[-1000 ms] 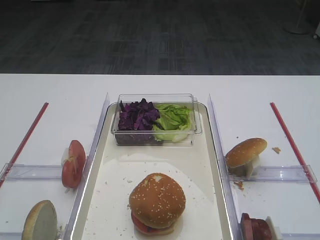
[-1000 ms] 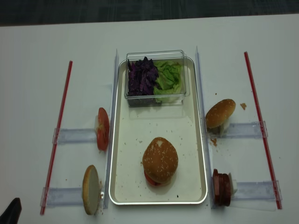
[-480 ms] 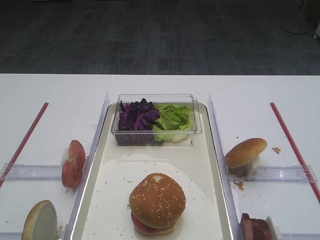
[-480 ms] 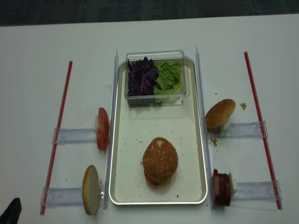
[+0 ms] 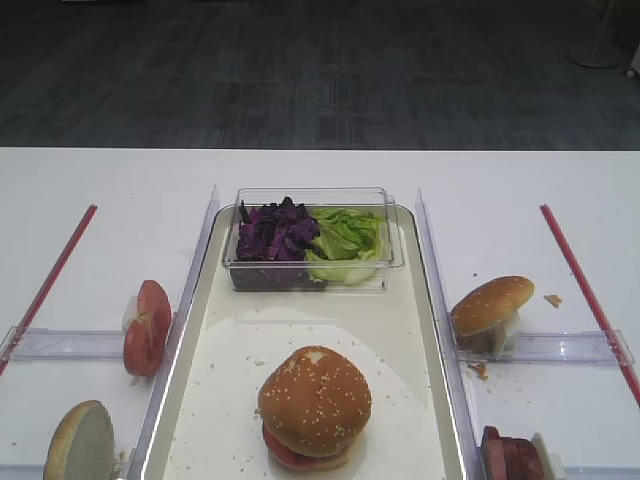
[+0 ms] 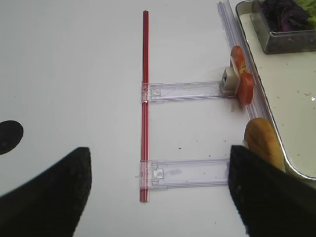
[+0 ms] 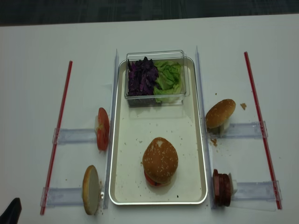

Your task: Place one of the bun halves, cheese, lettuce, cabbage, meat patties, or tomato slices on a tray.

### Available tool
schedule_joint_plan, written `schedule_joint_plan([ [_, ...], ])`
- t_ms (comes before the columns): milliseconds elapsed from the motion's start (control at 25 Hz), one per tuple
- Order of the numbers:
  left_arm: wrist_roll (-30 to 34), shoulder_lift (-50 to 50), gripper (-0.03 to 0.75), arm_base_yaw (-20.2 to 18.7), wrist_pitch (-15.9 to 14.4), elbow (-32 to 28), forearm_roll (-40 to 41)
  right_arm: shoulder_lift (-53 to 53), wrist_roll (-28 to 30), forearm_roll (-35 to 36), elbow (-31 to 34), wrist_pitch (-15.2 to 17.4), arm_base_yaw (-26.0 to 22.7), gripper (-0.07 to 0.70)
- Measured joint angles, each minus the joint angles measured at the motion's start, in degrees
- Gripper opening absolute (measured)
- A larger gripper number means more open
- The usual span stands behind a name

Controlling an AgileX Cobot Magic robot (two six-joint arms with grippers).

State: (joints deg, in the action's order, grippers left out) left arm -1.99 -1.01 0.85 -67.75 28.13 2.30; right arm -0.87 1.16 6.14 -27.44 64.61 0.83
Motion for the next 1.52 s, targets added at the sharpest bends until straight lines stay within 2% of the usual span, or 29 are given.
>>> schedule_joint_plan([
  [1520,0.00,0.00,0.526,0.00,0.00,0.00,0.00,0.00,-0.23,0.00,0.00,0.00,0.00,0.606],
])
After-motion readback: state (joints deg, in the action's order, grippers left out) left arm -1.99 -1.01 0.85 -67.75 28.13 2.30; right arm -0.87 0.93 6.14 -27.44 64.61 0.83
